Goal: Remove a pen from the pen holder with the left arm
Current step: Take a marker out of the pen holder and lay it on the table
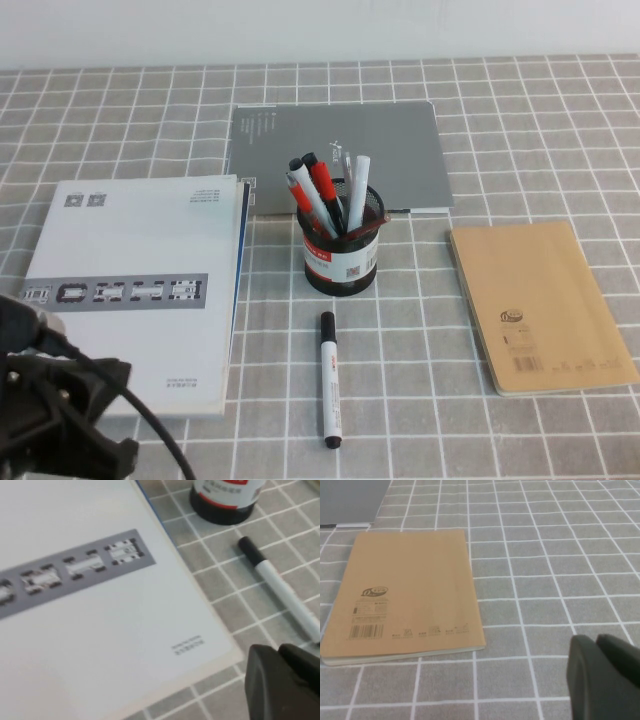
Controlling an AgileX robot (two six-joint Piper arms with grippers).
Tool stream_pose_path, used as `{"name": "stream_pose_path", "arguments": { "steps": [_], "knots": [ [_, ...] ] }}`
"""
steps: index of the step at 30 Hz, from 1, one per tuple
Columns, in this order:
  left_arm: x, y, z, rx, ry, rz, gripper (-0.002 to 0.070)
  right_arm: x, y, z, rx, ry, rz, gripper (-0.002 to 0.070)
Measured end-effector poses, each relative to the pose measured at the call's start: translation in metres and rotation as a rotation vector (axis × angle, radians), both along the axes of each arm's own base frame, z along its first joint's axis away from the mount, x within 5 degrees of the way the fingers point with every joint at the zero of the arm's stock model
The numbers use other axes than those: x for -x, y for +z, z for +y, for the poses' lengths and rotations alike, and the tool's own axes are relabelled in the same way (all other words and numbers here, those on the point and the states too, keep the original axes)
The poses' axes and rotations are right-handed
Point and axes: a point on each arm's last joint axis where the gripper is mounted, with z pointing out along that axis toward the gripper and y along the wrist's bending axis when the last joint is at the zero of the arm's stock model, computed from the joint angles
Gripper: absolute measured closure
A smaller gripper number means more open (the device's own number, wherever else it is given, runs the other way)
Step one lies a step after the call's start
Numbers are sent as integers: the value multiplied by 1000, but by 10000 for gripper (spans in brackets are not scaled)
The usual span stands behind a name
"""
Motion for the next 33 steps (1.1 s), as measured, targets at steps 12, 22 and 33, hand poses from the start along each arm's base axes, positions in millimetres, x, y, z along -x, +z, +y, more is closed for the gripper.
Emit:
{"name": "stream_pose_path", "arguments": {
  "steps": [12, 22, 33],
  "knots": [
    [26, 21, 33, -98, 33, -309, 675, 0, 0, 0, 0, 0, 0, 689],
    [55, -43, 61, 60, 325, -521, 675, 0, 0, 0, 0, 0, 0, 689],
    [62, -89, 72, 59, 540, -489, 675, 0, 0, 0, 0, 0, 0, 689]
  ]
}}
